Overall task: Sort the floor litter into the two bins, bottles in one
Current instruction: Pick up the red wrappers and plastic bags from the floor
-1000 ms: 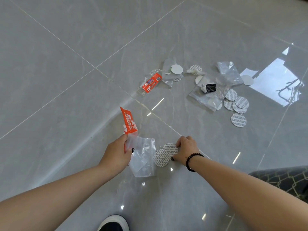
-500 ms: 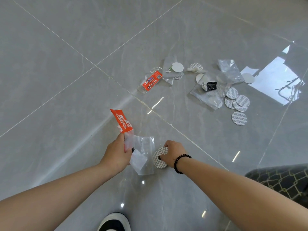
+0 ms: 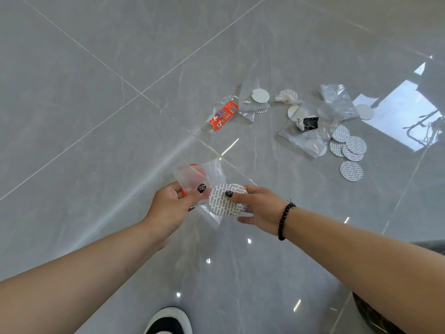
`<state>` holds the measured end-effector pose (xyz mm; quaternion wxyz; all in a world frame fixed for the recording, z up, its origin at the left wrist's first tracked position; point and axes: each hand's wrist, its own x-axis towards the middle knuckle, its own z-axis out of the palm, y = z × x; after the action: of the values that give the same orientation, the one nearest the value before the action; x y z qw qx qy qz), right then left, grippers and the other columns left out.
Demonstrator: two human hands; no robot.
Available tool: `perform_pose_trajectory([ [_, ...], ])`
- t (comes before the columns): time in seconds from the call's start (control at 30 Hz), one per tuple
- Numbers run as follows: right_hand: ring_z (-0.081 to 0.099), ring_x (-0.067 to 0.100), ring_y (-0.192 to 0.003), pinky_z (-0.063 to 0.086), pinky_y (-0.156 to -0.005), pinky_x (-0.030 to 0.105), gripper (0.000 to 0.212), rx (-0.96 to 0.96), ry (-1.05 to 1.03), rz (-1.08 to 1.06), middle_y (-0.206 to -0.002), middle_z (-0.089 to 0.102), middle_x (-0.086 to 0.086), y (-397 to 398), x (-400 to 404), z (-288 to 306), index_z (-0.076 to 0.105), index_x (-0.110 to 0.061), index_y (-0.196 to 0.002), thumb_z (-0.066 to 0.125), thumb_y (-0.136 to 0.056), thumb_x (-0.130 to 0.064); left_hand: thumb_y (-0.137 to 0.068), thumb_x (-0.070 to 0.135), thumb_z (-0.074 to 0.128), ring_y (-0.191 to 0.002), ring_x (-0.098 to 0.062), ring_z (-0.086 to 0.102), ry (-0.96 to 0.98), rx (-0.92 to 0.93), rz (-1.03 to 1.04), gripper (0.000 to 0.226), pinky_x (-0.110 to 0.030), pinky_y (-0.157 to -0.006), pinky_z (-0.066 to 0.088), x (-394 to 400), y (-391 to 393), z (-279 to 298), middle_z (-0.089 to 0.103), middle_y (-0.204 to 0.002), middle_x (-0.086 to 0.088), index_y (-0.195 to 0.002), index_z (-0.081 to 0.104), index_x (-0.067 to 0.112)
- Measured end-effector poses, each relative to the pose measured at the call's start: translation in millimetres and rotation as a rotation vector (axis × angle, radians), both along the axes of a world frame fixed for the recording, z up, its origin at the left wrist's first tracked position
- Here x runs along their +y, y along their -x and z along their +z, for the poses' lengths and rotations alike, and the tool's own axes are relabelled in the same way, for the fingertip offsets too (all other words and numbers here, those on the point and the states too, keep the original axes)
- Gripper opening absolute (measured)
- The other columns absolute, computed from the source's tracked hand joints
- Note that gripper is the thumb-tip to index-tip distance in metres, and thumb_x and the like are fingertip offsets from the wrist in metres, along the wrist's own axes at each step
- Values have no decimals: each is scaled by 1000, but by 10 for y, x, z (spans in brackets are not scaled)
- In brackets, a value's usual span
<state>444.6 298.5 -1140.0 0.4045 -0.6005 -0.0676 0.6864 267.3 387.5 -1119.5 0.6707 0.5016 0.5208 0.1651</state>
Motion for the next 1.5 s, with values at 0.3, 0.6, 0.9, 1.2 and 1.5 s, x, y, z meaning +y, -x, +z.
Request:
perform_pose_trajectory([
  [0.3,64,29,-94,50,-97,49,21,-216,-261,-20,-98,67,18,-81,30,279,65,-1,-99,69,-79,4,-65,44,83,-125,-2,45,-219,127,-197,30,-13,-101,33,-10,1,168,44,-143,17,-91,77,29],
  [0.6,69,21,-84,56,-83,35,18,-519,-280,-10,-87,73,9,-182,-84,651,68,-7,-89,79,-74,-9,-85,19,70,-78,-17,72,-294,-88,-40,6,-37,-72,61,-175,-282,541,74,-83,0,-87,70,24],
  [0.9,64,15,-67,51,-76,31,20,-98,-40,-113,-83,67,1,-163,-513,1165,64,-13,-89,74,-75,-22,-85,6,65,-76,-9,70,304,-548,362,10,-23,-65,58,-644,-476,720,73,-88,-1,-93,69,10],
  [1.2,48,27,-70,40,-64,36,56,-321,-20,-224,-97,63,17,-186,-1567,1905,58,4,-116,80,-69,-17,-75,8,79,-92,-23,70,-217,-504,1,16,-46,-85,57,-1458,-542,1338,75,-93,-9,-90,75,12],
  [1.5,71,32,-85,57,-74,44,28,-420,-365,-904,-96,72,16,-44,-2648,2731,63,-1,-106,73,-80,-7,-83,60,58,-105,-20,66,-247,-382,-630,28,-52,-90,54,-2306,-789,2742,70,-109,9,-92,75,39],
])
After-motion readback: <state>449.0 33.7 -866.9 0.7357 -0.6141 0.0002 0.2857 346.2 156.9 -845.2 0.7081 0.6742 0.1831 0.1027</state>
